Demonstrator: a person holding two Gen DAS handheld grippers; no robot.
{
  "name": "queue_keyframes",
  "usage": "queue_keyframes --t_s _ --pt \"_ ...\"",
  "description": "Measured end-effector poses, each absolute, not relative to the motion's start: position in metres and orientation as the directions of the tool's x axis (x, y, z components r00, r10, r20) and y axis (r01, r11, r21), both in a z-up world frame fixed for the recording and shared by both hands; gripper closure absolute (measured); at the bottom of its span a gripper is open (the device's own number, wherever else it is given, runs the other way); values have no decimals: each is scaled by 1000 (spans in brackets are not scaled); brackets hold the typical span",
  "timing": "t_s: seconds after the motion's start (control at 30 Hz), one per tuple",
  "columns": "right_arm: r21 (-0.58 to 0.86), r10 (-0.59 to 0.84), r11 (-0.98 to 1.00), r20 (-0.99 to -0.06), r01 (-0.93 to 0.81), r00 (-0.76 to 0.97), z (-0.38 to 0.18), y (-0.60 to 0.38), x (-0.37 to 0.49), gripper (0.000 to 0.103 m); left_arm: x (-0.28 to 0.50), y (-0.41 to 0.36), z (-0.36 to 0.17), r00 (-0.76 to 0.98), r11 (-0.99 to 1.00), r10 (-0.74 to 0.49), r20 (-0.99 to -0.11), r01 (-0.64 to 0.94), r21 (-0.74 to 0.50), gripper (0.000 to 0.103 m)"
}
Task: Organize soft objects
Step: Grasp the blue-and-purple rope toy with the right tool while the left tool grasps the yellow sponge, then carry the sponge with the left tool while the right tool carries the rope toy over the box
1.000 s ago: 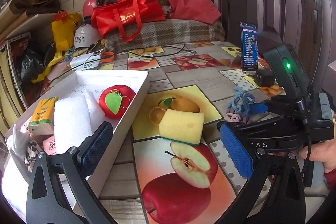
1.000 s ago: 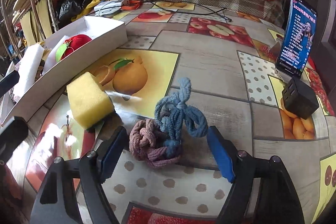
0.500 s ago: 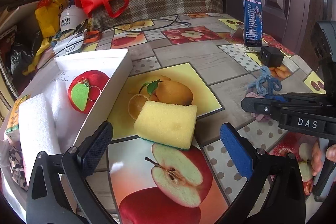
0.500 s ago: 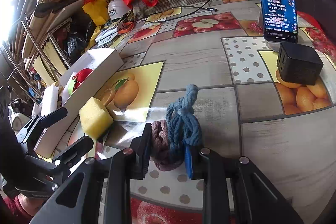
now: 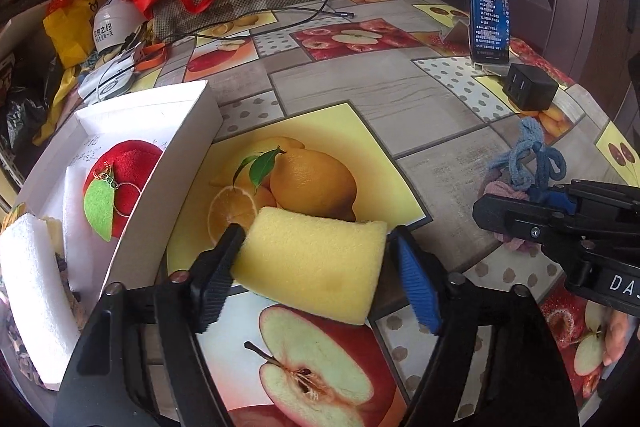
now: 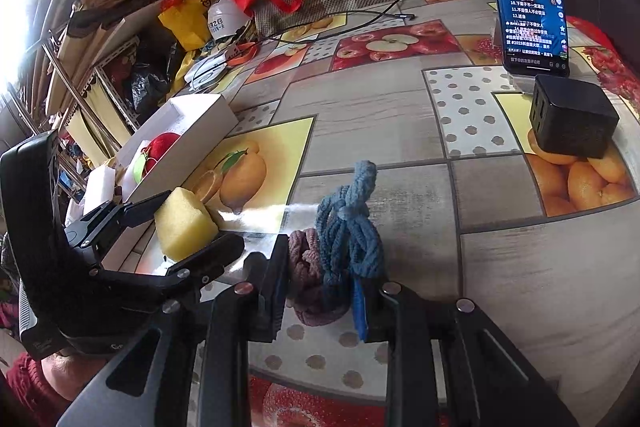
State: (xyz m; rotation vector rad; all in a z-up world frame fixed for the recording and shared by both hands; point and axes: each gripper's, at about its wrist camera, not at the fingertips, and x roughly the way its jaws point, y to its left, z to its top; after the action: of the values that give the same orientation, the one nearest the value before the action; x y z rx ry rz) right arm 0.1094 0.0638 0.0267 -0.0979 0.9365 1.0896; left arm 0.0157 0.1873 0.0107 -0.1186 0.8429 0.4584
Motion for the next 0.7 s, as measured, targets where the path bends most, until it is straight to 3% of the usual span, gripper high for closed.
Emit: queue_keyframes --t_s 0.13,0.3,0.47,0.57,0.7 --pt "362 712 501 -689 -786 137 27 63 111 77 9 184 18 620 902 344 -705 -427 64 43" --pt "360 714 519 -681 -775 162 29 59 111 76 -13 165 37 697 881 441 -566 -456 124 43" --pt "311 779 526 -550 -792 301 53 35 93 76 -36 156 51 746 858 499 -440 -497 130 43" --pt "276 808 523 -461 -807 367 65 22 75 75 -46 156 53 756 857 499 -424 -504 109 43" --pt "229 817 518 -419 -824 396 71 20 54 75 -55 153 55 764 857 499 -409 -505 102 43"
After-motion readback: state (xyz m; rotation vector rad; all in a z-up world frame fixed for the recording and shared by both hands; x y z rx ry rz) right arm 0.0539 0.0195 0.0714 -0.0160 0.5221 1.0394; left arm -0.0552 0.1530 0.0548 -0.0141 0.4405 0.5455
